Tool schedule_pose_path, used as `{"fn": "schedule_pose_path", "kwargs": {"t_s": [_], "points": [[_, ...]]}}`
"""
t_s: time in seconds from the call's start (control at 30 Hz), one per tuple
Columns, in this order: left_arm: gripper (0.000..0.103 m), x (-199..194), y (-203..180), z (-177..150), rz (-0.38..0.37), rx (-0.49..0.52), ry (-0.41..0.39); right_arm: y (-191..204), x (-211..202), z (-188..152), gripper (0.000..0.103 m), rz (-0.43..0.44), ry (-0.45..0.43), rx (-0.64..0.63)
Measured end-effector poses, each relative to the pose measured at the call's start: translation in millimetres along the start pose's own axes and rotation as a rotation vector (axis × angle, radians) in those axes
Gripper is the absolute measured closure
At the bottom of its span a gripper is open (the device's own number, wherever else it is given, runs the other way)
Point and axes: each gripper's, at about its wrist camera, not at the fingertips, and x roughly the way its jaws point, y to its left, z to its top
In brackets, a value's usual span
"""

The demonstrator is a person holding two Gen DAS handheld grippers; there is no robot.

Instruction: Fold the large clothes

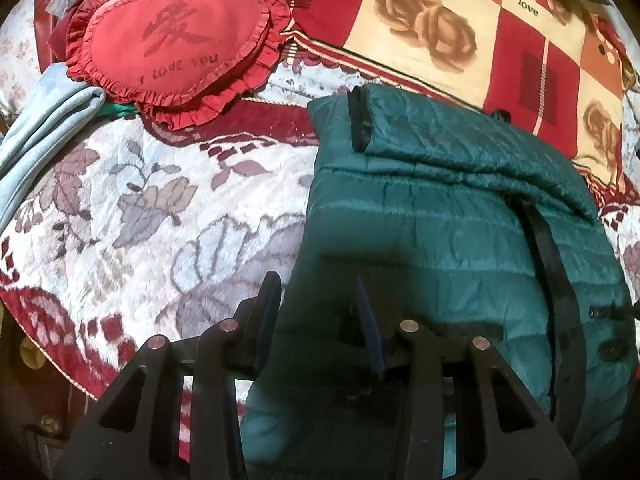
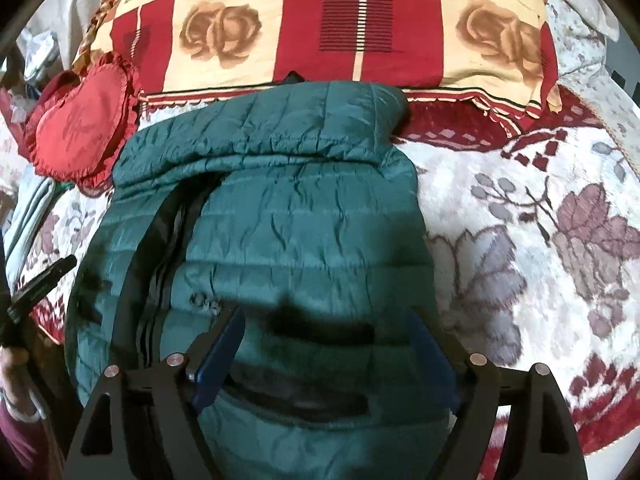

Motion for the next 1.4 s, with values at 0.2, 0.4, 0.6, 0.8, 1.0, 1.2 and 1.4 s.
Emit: {"fn": "schedule_pose_path", "kwargs": {"t_s": [0.2,0.4,0.6,0.8,1.0,1.2,1.4], "points": [[0.065,-4,3,-9,0.004,0.007,0.006,-7,-4,-18,0.021,0.004,0.027,0.007],[0.065,-7,5,-20,0.005,0.024,0.027,-12,-7,-31,0.021,0.008,0.046,0.004],[0.065,-6,16,-33,-0.010,0.016,0.064,-19,-12,-45,0.020,-0.008,0.064,-0.003],[0.065,-9,27,-42,-0.028,-0.008,0.084,-26,-14,-55,0.020,-0.002,0.086,0.020],[0.065,-11,30,-51,-0.039,0.010,0.116,-21,-23,-66,0.020,0.005,0.112,-0.045],[0.065,-15,38,-61,-0.066,0.005,0.150,-21,-36,-77,0.015,0.067,0.141,-0.060],[0.065,-22,50,-67,-0.109,-0.012,0.189,-20,-32,-84,0.015,0.073,0.169,-0.060]]}}
